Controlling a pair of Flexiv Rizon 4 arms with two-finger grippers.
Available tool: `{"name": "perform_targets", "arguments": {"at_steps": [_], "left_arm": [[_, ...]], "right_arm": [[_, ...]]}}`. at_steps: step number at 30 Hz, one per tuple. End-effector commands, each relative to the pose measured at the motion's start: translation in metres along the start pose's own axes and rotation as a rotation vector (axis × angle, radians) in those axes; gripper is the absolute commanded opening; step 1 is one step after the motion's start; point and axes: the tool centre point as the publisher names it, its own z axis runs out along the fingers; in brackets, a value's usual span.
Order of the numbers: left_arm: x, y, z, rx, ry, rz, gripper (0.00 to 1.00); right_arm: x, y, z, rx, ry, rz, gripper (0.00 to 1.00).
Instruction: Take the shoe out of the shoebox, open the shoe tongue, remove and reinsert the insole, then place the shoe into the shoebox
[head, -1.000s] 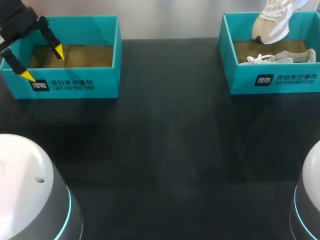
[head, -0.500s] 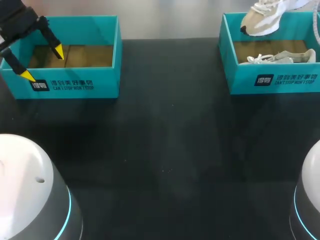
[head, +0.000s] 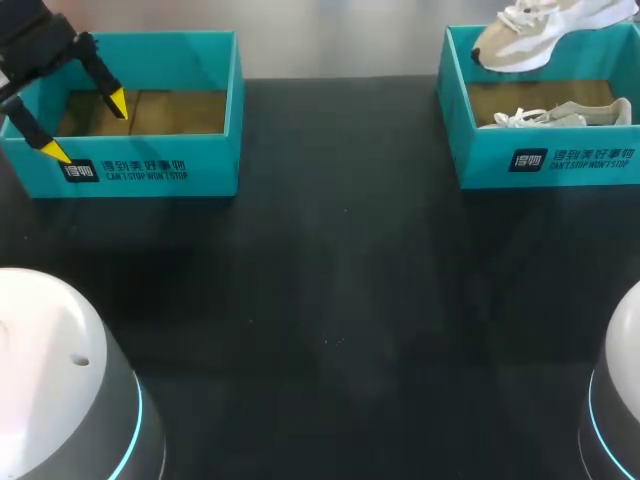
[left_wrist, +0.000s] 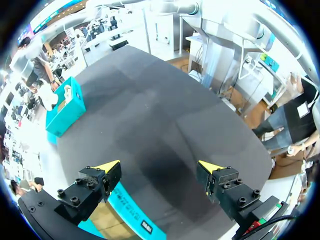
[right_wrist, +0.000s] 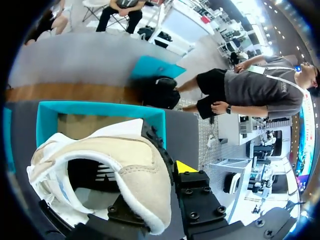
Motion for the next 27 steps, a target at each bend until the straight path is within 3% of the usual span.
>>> {"name": "perform_targets", "arguments": {"at_steps": [1,9,18,27], "left_arm": [[-0.001,0.001,-0.001,-0.001,0.004,0.000,1.00],[-0.001,0.001,-0.001,-0.001,0.004,0.000,1.00],[-0.001,0.001,-0.001,-0.001,0.004,0.000,1.00],[-0.001,0.001,-0.001,-0.001,0.004,0.000,1.00]], "right_arm": [[-0.001,-0.002,-0.001,-0.004,0.003,0.002,0.00],[-0.001,-0.002,-0.001,-0.004,0.003,0.002,0.00],[-0.001,-0.013,0.045,0.064,0.120,0.122,0.00],[-0.001,-0.013,0.061,0.062,0.126,0.148,0.00]]}}
